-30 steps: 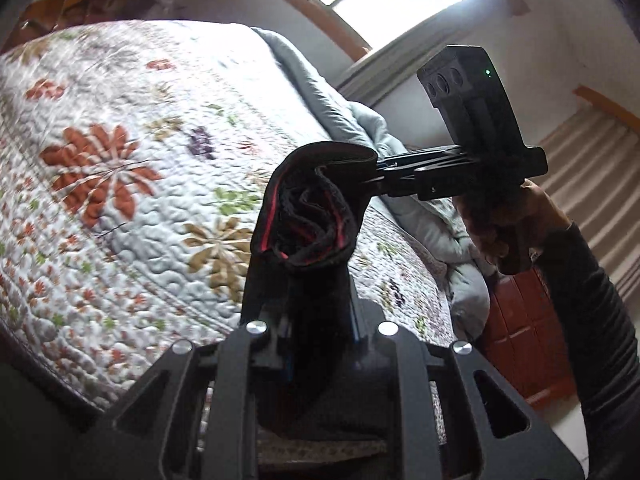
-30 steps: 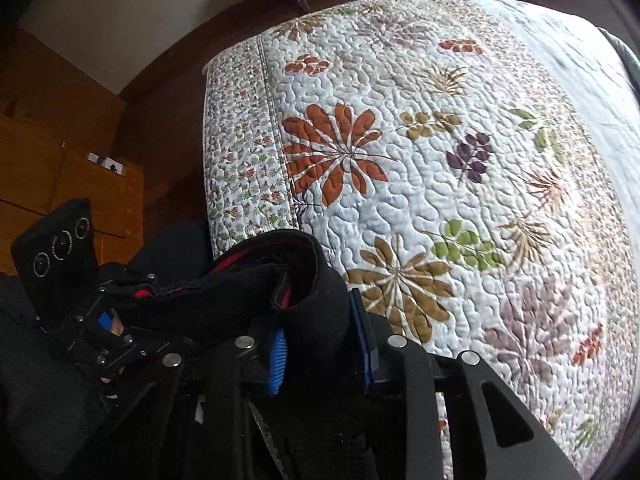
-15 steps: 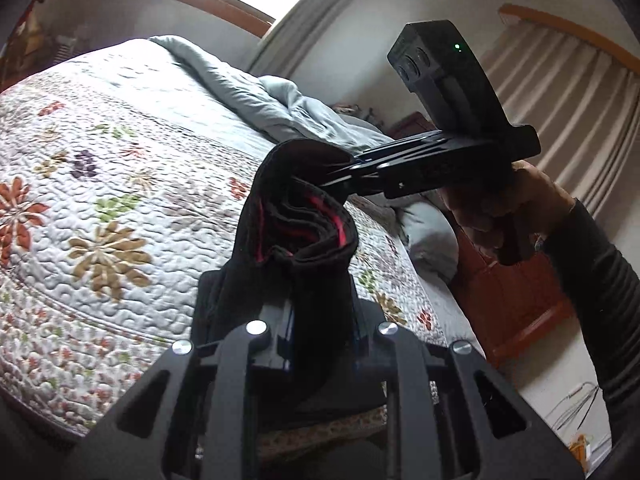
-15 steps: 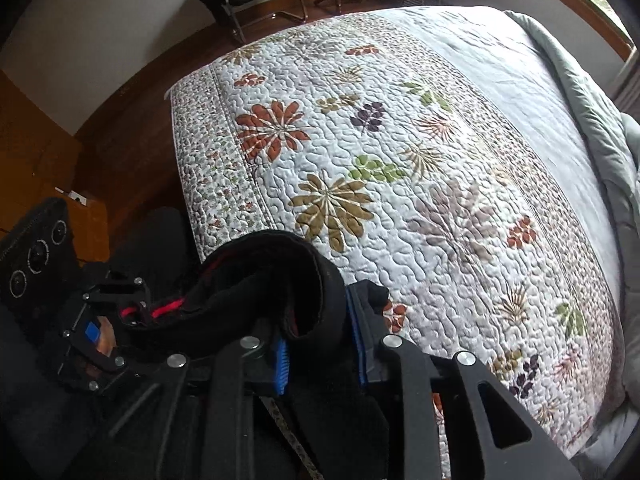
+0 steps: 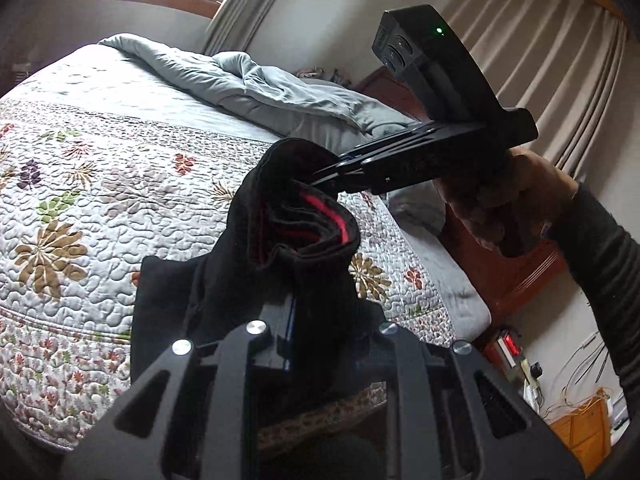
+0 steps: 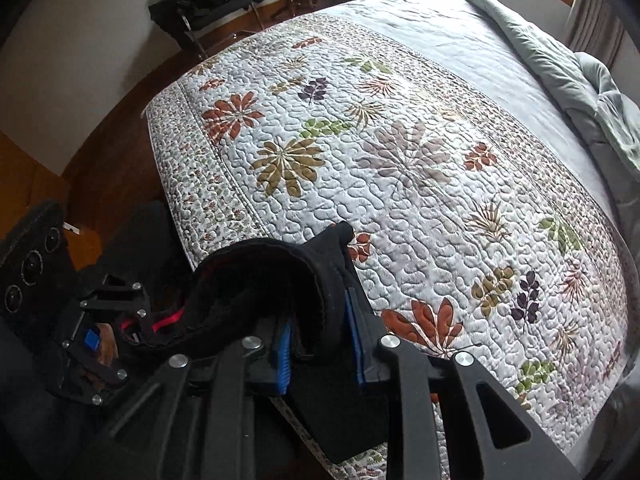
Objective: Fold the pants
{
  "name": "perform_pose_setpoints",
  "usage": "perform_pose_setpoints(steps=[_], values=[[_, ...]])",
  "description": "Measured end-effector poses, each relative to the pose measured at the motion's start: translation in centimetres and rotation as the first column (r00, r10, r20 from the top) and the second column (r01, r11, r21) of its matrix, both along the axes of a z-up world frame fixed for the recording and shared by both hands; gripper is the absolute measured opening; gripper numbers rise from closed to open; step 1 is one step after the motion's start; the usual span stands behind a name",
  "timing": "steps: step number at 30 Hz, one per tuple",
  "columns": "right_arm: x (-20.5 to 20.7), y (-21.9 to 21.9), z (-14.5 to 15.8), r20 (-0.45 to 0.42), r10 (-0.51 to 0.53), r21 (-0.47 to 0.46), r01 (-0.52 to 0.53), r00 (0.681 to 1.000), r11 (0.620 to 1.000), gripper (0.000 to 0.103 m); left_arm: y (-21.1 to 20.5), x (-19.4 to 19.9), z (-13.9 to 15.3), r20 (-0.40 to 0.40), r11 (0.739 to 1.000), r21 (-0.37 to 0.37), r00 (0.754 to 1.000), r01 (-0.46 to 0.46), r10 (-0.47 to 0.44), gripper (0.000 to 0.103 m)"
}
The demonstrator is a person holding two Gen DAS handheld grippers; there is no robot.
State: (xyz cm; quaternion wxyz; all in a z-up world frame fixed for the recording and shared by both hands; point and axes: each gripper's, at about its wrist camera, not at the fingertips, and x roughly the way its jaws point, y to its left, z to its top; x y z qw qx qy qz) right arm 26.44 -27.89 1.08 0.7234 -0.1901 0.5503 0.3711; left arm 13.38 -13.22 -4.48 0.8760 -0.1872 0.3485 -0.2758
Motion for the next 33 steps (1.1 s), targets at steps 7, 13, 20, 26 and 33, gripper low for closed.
perform_pose_setpoints(steps=[7, 13, 20, 26, 33], values=[[-0.3, -3.1, -2.4, -0.01, -0.031, -0.006, 0.031, 0.999, 1.0, 0.022, -3.6, 0.1, -2.1, 0.004, 0.997, 0.064, 0.999, 0.038, -0.038, 0.019], [-0.3, -6.2, -5.4, -0.034, -0.075, 0.003, 0.075, 0.997, 0.997, 0.022, -6.3, 0.5, -4.3, -0.011, 0.992, 0.103, 0.997, 0.071, -0.07, 0.019], [-0.4, -9.4, -9.4, -0.064, -0.115, 0.008, 0.116, 0.991, 0.993, 0.022, -9.3, 1.0, -7.5, -0.046, 0.981, 0.155, 0.993, 0.115, -0.11, 0.019], [-0.7, -11.9, -12.4, -0.098, -0.161, 0.04, 0.166, 0.982, 0.985, 0.022, -11.2, 1.1, -9.9, -0.075, 0.97, 0.189, 0.987, 0.152, -0.14, 0.019], [-1.4, -14.4, -14.7, -0.132, -0.228, 0.089, 0.241, 0.965, 0.966, 0.026, -12.6, 0.8, -11.9, -0.096, 0.957, 0.222, 0.981, 0.187, -0.17, 0.02]])
